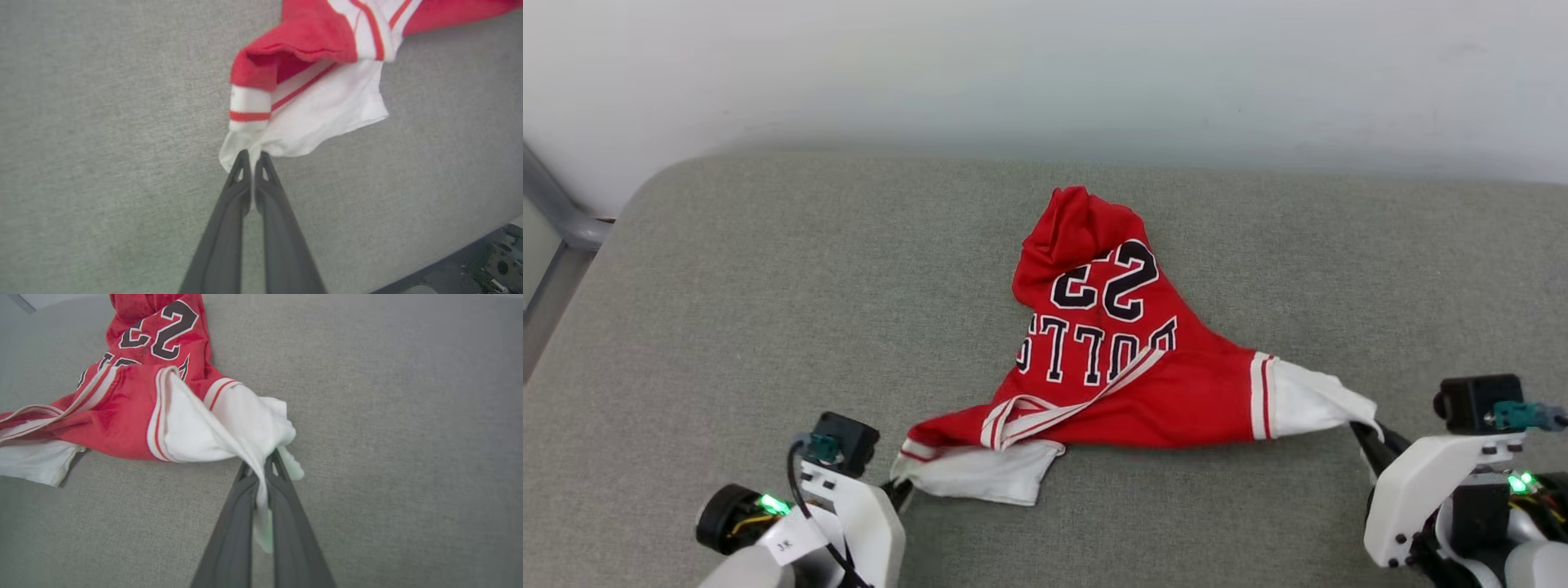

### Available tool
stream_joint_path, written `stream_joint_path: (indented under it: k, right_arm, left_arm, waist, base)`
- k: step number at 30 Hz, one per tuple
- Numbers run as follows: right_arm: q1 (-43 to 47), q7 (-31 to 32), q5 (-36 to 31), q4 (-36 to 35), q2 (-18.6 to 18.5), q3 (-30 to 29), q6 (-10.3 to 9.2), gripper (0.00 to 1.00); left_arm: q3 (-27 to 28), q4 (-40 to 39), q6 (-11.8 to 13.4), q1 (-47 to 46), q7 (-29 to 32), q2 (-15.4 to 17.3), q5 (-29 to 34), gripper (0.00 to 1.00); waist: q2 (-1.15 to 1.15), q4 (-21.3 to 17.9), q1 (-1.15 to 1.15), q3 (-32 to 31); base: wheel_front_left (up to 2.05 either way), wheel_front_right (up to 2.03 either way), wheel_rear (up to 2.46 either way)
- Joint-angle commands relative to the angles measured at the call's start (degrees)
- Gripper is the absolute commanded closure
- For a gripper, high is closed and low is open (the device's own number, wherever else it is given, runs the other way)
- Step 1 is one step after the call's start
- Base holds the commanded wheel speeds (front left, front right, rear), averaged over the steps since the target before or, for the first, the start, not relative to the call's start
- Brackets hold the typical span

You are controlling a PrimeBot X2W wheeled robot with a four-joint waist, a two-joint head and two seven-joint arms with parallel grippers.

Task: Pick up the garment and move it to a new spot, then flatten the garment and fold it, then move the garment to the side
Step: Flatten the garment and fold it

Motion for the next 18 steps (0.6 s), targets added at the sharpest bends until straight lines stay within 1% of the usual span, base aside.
stream_joint_path:
  k: [1, 6, 9, 13, 18]
  right_arm:
    - [-1.11, -0.69, -0.5, -0.5, -0.03, -0.54, -0.04, 1.0]
    - [-5.44, -1.91, -1.75, -0.86, -0.43, -3.29, -0.04, 1.0]
    - [-8.67, -2.46, -2.04, -0.31, -0.97, -4.46, -0.04, 1.0]
    - [-13.67, -3.47, -2.19, 1.0, -1.73, -5.67, -0.04, 1.0]
    - [-21.63, -5.19, -2.14, 2.95, -2.81, -5.71, -0.04, 1.0]
  left_arm:
    - [0.6, -0.39, 0.63, -0.83, -0.51, 0.69, 0.4, 1.0]
    - [4.93, -2.62, 3.66, -2.72, -3.21, 3.52, 1.33, 1.0]
    - [7.56, -2.95, 4.9, -5.09, -5.43, 3.81, 1.23, 1.0]
    - [10.39, -1.5, 5.29, -9.9, -8.63, 2.36, 0.14, 1.0]
    - [12.26, 2.54, 3.99, -18.68, -12.15, -0.42, -0.4, 1.0]
  waist:
    - [0.0, 0.18, 0.0, -0.62]
    - [0.0, -0.26, 0.0, -1.83]
    - [0.0, -0.43, 0.0, -2.12]
    - [0.0, -0.48, 0.0, -2.2]
    - [0.0, -0.97, 0.0, -1.17]
  base:
    - [0.0, 0.0, 0.0]
    - [0.0, 0.0, 0.0]
    - [0.0, 0.0, 0.0]
    - [0.0, 0.0, 0.0]
    - [0.0, 0.0, 0.0]
